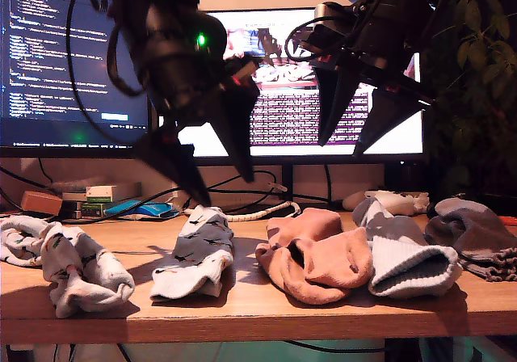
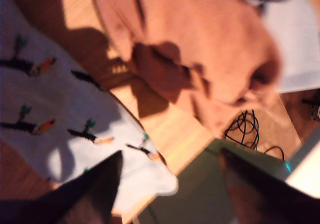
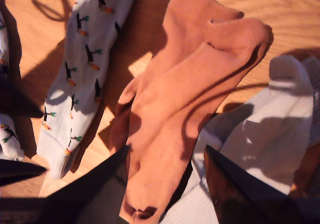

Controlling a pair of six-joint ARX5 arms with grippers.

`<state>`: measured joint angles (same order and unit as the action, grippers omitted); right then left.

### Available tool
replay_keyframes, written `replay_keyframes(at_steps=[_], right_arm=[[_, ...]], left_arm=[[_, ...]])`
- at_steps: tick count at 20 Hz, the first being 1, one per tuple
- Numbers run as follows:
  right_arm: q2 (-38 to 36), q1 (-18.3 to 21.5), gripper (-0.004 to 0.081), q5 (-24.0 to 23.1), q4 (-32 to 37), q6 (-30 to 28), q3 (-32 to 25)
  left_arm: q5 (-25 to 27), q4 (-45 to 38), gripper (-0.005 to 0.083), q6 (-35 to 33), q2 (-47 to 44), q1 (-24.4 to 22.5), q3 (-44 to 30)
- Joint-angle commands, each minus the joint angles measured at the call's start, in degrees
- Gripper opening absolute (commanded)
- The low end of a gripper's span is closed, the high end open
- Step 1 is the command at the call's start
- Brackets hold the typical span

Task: Pair up the socks based on colour and pattern, by placing them on top of one another

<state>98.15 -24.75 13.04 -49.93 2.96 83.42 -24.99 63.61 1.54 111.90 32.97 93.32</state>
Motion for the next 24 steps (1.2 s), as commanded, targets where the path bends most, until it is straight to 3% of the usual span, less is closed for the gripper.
replay_keyframes(at_steps=[1,2,3,7,12,17,21,24], right_arm=[[-0.2,0.8,0.0421,0.1,0.8,0.0,0.3],[0.5,1.2,0.0421,0.1,1.2,0.2,0.3],[1.5,1.4,0.0421,0.1,1.7,1.0,0.3],[6.8,2.7,0.0421,0.6,4.2,3.8,0.3],[11.4,2.6,0.0421,4.6,8.9,7.7,0.3],[12.7,2.6,0.0420,4.6,12.8,9.4,0.3],[13.8,2.6,0.0305,4.5,15.0,10.7,0.4],[15.4,2.6,0.0414,4.3,14.4,10.6,0.4]], left_arm=[[0.5,0.7,0.0166,-0.6,0.9,-0.2,-0.4],[0.8,0.7,0.0016,-0.7,0.7,-0.3,-0.4],[1.9,0.1,-0.0016,-2.6,0.4,-0.3,-0.4],[9.0,-2.7,-0.0019,-2.6,-4.2,-0.3,-0.5],[12.7,-6.7,-0.0019,-2.6,-11.9,-0.3,-3.3],[13.7,-15.1,-0.0019,-2.5,-20.5,-0.3,-15.8],[14.7,-23.0,-0.0019,-0.9,-25.2,-0.3,-27.7],[15.8,-26.2,-0.0019,-0.1,-27.6,-0.3,-33.3]])
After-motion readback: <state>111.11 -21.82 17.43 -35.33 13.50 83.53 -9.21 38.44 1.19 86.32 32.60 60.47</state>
